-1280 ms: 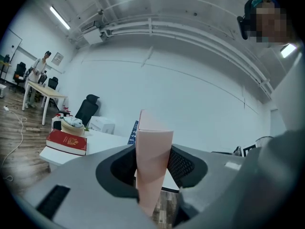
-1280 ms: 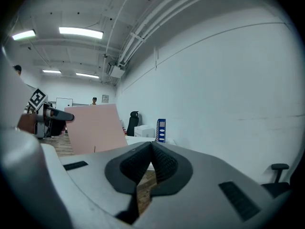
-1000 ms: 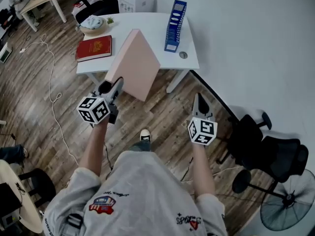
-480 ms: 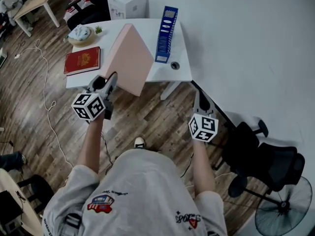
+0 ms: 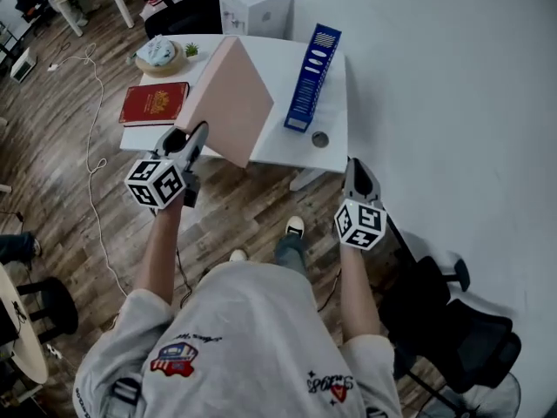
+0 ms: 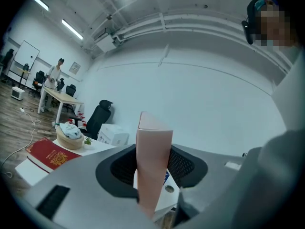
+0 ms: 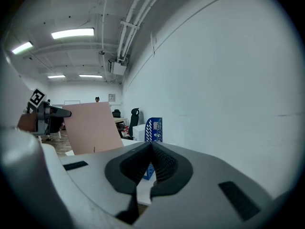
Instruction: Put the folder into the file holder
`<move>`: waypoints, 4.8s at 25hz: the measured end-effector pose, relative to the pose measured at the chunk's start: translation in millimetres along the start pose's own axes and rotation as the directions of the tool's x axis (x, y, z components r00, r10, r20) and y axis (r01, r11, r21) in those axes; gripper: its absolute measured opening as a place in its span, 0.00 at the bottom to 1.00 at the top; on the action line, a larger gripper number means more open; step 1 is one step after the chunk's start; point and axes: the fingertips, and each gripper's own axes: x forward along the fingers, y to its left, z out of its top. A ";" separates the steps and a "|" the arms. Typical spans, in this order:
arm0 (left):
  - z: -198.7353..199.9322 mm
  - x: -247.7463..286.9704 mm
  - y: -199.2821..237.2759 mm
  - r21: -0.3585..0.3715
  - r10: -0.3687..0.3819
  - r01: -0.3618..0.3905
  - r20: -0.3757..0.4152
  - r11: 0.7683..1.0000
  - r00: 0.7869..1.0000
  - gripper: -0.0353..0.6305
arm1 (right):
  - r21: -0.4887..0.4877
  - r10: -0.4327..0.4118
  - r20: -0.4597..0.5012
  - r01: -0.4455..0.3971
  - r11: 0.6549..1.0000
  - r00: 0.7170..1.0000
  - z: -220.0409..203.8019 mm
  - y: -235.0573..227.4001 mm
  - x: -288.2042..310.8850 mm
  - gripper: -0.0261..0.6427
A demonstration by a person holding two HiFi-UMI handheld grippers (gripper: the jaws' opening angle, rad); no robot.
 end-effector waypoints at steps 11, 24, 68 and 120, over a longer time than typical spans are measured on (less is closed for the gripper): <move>27.6 60.9 -15.9 0.004 0.187 -0.189 0.103 0.982 0.977 0.31 | -0.034 0.218 0.023 -0.218 0.975 0.976 43.0 -58.2 132.1 0.04; 41.4 101.1 -50.6 0.021 0.278 -0.286 0.164 0.958 0.946 0.31 | -0.009 0.344 0.003 -0.344 0.939 0.939 40.4 -107.3 193.5 0.04; 105.8 196.1 -185.9 0.249 0.039 -0.116 0.291 0.961 0.956 0.30 | 0.031 0.271 -0.012 -0.271 0.962 0.962 29.0 -184.7 164.5 0.04; -121.5 298.2 -137.5 0.259 0.102 -0.065 -0.129 0.964 0.986 0.37 | 0.069 0.257 -0.069 -0.252 0.965 0.964 -8.9 -171.1 176.1 0.04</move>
